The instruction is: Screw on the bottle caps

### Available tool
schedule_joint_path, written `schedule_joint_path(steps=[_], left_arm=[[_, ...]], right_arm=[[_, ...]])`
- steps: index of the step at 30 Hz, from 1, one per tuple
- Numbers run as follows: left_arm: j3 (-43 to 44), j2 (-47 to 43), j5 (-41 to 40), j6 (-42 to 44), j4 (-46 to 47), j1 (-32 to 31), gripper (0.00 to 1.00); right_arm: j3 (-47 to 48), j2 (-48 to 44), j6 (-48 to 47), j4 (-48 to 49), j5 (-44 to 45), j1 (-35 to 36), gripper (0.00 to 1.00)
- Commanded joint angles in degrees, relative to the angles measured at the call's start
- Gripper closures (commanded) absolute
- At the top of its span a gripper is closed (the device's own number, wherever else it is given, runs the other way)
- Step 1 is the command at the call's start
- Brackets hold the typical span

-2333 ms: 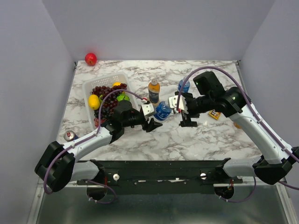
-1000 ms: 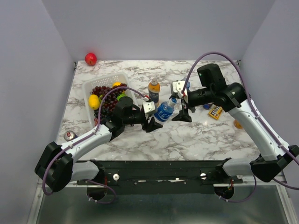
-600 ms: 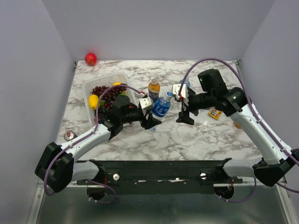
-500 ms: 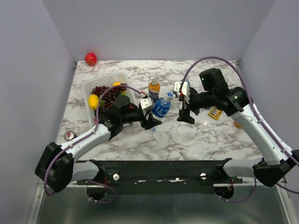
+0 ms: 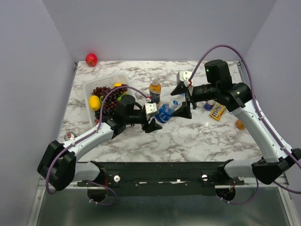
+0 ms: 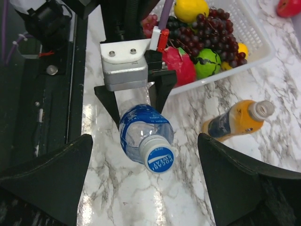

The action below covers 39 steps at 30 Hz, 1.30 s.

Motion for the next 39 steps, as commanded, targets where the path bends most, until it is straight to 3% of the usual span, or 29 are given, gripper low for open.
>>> schedule_joint_path(steps=[1, 14, 26, 31, 39], left_arm=[[2.8, 0.7, 2.0, 0.5, -0.6, -0.3, 1.00], [1.0, 1.5, 0.5, -11.9, 8.3, 0.7, 1.00], [0.8, 1.1, -0.9, -14.0, 10.1, 1.7, 1.00], [0.7, 0.9, 0.2, -10.5, 7.9, 1.6, 1.00], [3.0, 1.6, 2.7, 2.1, -3.7, -0.5, 1.00]], right_arm=[[-2.0, 1.2, -0.1, 1.3, -6.8, 0.2, 0.00], [-6.9, -3.3, -2.6, -0.4, -0.4, 0.2, 0.01], [-11.3, -8.0, -2.3, -3.7, 8.3, 0.2, 0.01], [-10.2, -9.0, -0.1, -5.5, 13.3, -0.2, 0.01], [-0.9, -2.7, 4.2, 1.8, 12.1, -1.0, 0.01]])
